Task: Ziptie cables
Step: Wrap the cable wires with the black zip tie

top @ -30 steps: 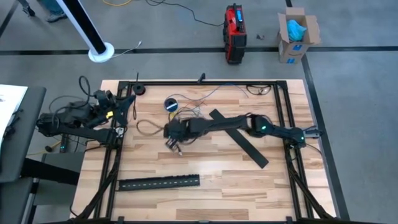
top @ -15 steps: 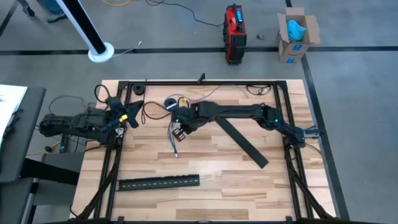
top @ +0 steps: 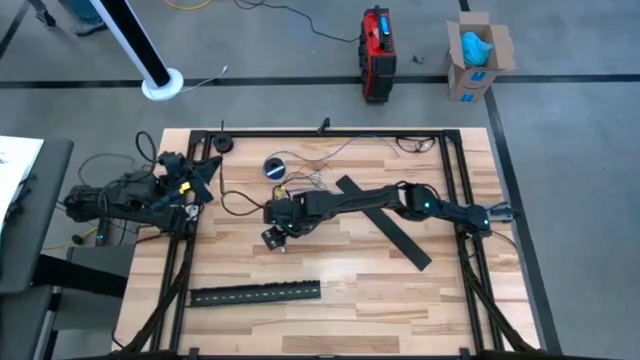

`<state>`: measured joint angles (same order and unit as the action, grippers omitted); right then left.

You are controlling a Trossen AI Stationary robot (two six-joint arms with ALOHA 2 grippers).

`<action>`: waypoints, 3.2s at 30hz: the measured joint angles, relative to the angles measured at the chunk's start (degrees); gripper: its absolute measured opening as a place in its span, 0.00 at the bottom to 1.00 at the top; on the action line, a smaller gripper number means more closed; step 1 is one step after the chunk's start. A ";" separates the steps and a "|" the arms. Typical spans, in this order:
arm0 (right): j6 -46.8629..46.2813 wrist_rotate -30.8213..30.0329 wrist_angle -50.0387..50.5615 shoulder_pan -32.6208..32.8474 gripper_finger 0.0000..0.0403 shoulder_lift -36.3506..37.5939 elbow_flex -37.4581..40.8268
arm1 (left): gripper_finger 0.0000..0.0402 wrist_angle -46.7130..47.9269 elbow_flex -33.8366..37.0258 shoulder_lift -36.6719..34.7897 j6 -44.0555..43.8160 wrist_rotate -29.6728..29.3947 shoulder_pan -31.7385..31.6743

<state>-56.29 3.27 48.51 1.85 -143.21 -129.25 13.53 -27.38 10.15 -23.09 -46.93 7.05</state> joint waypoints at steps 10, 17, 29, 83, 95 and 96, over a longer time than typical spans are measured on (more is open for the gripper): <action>-2.40 0.08 -4.80 0.00 0.59 -2.95 0.02 | 0.00 0.54 0.00 -2.54 0.72 0.16 0.00; -3.67 -0.35 -9.24 1.52 0.50 -6.34 -0.11 | 0.00 1.77 0.00 -2.82 1.50 1.58 -0.01; -2.82 0.68 -2.89 3.05 0.02 -8.40 -0.26 | 0.00 2.52 0.00 -2.84 2.16 1.79 0.00; 62.39 -4.50 -6.76 -0.70 0.28 -7.83 -4.26 | 0.00 12.70 0.02 -2.80 -1.70 -1.40 0.00; 46.56 2.30 27.05 2.23 0.28 -7.32 -4.34 | 0.00 12.50 0.04 -2.82 -1.80 -0.23 -0.02; 46.09 3.01 30.50 2.93 0.28 -7.30 -4.30 | 0.00 12.45 0.04 -2.82 -1.81 0.21 0.00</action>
<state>-10.20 6.28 79.01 4.78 -150.51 -133.55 25.98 -27.33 7.33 -24.91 -46.72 7.05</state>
